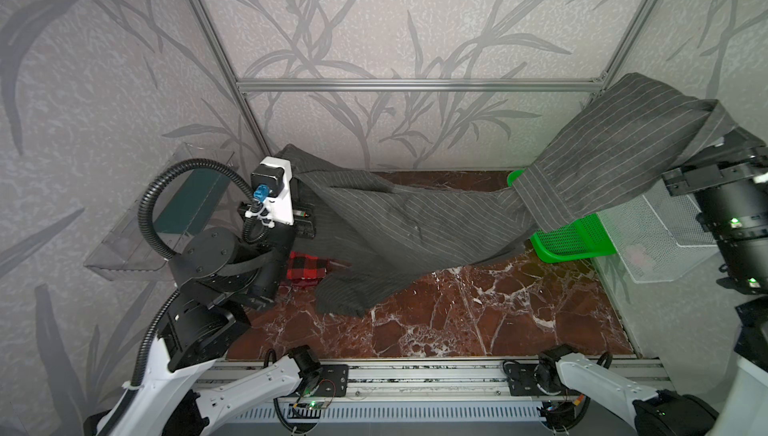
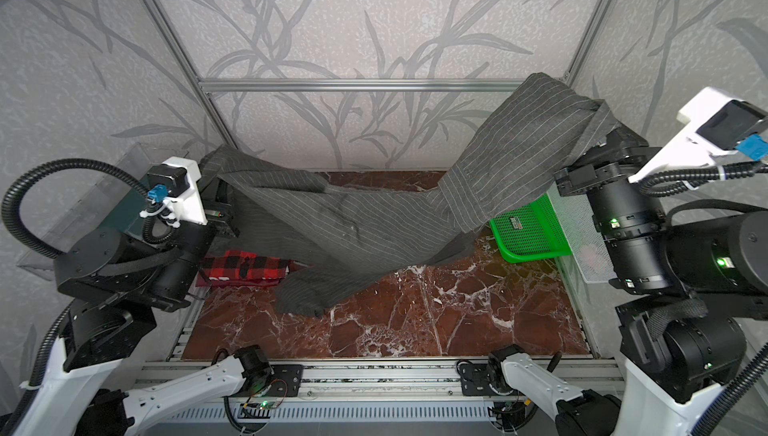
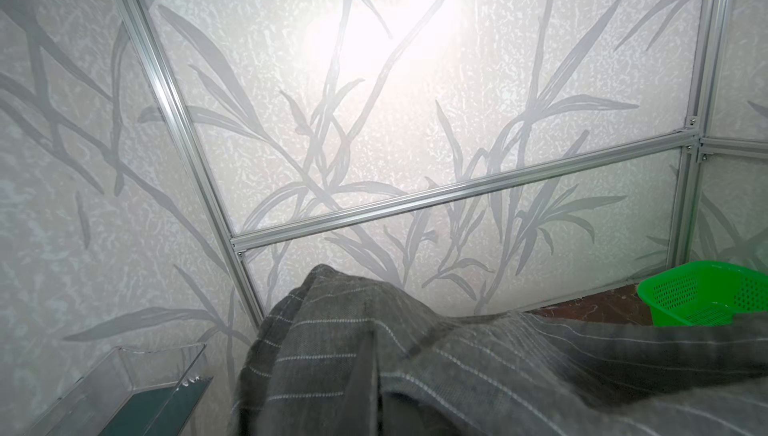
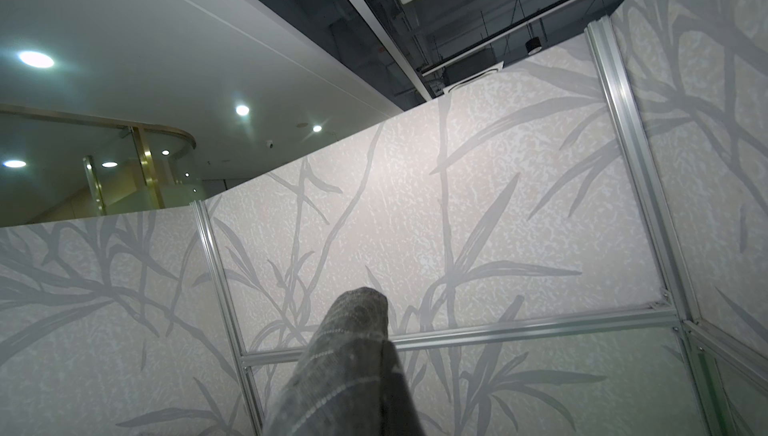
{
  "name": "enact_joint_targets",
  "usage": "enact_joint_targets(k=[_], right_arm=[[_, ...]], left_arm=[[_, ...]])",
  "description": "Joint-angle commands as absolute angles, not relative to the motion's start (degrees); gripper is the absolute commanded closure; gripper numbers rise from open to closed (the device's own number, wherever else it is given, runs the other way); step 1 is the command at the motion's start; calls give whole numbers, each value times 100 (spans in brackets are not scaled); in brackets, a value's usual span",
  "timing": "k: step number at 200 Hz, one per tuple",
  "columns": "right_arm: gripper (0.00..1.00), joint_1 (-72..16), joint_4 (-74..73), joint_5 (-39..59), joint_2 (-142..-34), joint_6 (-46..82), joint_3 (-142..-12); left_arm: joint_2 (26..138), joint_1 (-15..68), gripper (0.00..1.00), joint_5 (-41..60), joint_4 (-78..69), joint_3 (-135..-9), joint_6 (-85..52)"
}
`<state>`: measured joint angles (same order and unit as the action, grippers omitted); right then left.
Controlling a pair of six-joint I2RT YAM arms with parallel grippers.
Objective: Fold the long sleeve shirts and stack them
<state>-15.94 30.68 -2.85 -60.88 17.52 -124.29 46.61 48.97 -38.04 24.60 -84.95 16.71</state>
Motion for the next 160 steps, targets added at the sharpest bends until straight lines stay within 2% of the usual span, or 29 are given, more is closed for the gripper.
enact_joint_targets(k=[1,36,70,93,126,160], right_arm=[[100,-1641,3082,-508,-6115,1757,-12921],[100,-1978,3124,-773,-6520,1509,-14031],[100,-2372,3255,-848,-6818,1303,-14542],[100,-2455,3484,-1133,-6976,1078,-14541],[100,-2560,4278,-1342,-7539,927,-14390],[100,-2306,4392,-1255,-7911,1026,-13250]], left_arm=[[4593,4941,100,-3715,2874,-8575,1211],[4535,4944,100,-3184,2880,-9110,915],[4531,4940,100,-2572,2503,-9246,747],[4439,4939,100,-2889,2005,-8673,718],[4699,4941,100,-3953,1601,-7530,513],[5232,4901,100,-4464,1521,-6744,41]])
